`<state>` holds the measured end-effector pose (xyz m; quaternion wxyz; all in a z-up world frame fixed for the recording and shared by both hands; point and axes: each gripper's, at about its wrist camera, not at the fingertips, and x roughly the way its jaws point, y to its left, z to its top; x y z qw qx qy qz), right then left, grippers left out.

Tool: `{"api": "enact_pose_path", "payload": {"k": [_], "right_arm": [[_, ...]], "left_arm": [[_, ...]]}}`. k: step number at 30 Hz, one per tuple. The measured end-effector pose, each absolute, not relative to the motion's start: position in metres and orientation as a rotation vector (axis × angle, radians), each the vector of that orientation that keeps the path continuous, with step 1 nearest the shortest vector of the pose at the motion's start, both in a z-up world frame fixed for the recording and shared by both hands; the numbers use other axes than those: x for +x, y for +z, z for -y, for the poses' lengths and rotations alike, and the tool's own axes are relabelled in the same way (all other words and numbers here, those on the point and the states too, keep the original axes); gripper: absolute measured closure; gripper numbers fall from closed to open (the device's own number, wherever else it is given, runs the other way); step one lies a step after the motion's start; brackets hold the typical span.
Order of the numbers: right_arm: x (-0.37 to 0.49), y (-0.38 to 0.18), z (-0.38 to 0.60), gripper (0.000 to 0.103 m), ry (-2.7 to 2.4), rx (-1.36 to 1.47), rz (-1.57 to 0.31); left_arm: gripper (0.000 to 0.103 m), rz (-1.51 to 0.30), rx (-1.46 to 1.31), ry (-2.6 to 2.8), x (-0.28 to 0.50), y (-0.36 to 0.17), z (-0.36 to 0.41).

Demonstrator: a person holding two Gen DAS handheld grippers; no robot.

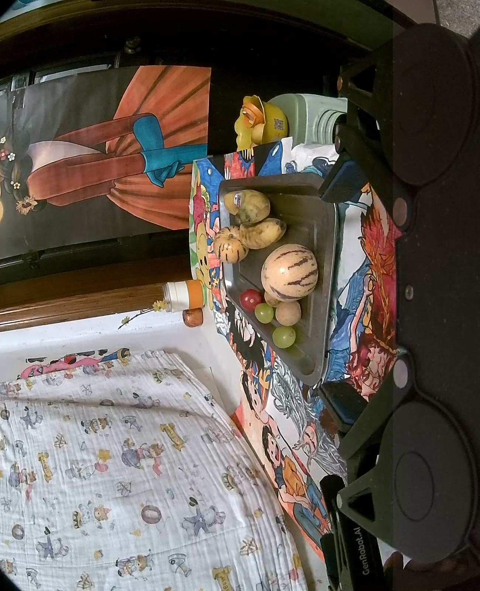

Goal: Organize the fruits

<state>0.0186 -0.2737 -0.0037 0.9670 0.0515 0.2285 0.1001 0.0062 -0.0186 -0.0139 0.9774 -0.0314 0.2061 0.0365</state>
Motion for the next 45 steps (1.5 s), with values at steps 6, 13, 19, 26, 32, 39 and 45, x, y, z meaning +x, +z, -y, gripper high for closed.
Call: {"api": "enact_pose_path", "payload": {"k": [6, 13, 19, 26, 32, 39, 45], "right_arm": [[0.0189, -0.0039, 0.2739, 0.001, 0.202, 0.105, -0.464], [0.0187, -0.0041, 0.2737, 0.001, 0.204, 0.104, -0.463], [0.0183, -0.0039, 0.2733, 0.001, 0.204, 0.105, -0.463], [0.0180, -0.0042, 0.2724, 0.001, 0.206, 0.104, -0.464], [0.0179, -0.0060, 0.2703, 0.001, 0.210, 0.103, -0.470], [0.0185, -0.0066, 0.2695, 0.001, 0.217, 0.106, -0.472], [0.0194, -0.0080, 0.2689, 0.001, 0.219, 0.109, -0.477]], "left_arm": [[0.000, -0.414, -0.063, 0.074, 0.0063, -0.0140, 0.0191], [0.000, -0.415, -0.063, 0.075, 0.0064, -0.0140, 0.0195], [0.000, -0.415, -0.063, 0.075, 0.0067, -0.0138, 0.0199], [0.000, -0.422, -0.074, 0.059, 0.0048, -0.0131, 0.0195], [0.000, -0.406, -0.055, 0.072, 0.0027, -0.0093, 0.0217], [0.000, -0.413, -0.043, 0.071, 0.0039, -0.0106, 0.0229], [0.000, -0.417, -0.041, 0.073, 0.0045, -0.0119, 0.0225]]}}
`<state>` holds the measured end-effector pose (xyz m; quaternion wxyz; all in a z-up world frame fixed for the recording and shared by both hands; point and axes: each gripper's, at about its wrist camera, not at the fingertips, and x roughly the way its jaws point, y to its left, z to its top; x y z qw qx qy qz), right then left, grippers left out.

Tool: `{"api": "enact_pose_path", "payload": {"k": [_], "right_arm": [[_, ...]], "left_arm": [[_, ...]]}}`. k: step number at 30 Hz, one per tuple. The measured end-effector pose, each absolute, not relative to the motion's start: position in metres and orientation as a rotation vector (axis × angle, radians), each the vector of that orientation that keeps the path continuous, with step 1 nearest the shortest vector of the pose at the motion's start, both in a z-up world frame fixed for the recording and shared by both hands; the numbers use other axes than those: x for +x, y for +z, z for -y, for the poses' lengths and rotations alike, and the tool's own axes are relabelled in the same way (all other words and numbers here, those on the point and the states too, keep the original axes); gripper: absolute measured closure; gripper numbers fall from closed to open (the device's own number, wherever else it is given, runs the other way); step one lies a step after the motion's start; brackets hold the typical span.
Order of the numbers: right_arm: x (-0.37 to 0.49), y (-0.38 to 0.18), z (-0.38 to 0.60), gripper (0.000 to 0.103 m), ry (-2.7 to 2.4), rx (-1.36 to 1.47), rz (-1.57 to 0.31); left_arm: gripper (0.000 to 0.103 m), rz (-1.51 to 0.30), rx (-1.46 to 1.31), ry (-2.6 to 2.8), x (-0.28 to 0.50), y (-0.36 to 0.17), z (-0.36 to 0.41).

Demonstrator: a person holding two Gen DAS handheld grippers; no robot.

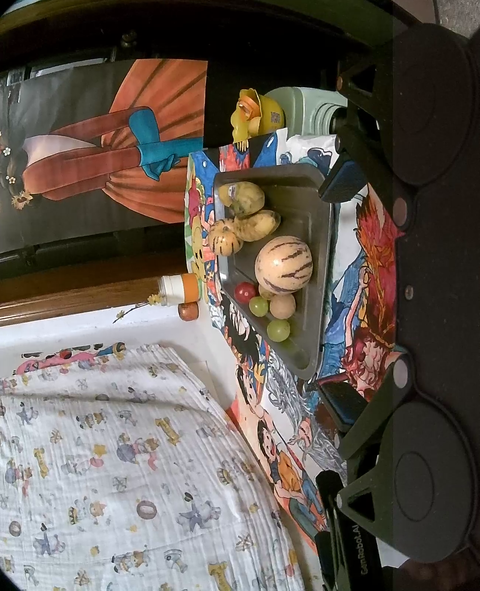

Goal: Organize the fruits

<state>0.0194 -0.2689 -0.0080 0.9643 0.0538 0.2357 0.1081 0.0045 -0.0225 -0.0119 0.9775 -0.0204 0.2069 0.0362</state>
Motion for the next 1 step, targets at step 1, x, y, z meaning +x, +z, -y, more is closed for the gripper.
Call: {"api": "enact_pose_path", "payload": {"k": [1], "right_arm": [[0.0193, -0.0082, 0.2691, 0.001, 0.219, 0.109, -0.478]], "left_arm": [[0.000, -0.416, -0.040, 0.073, 0.0045, -0.0119, 0.0225]]}}
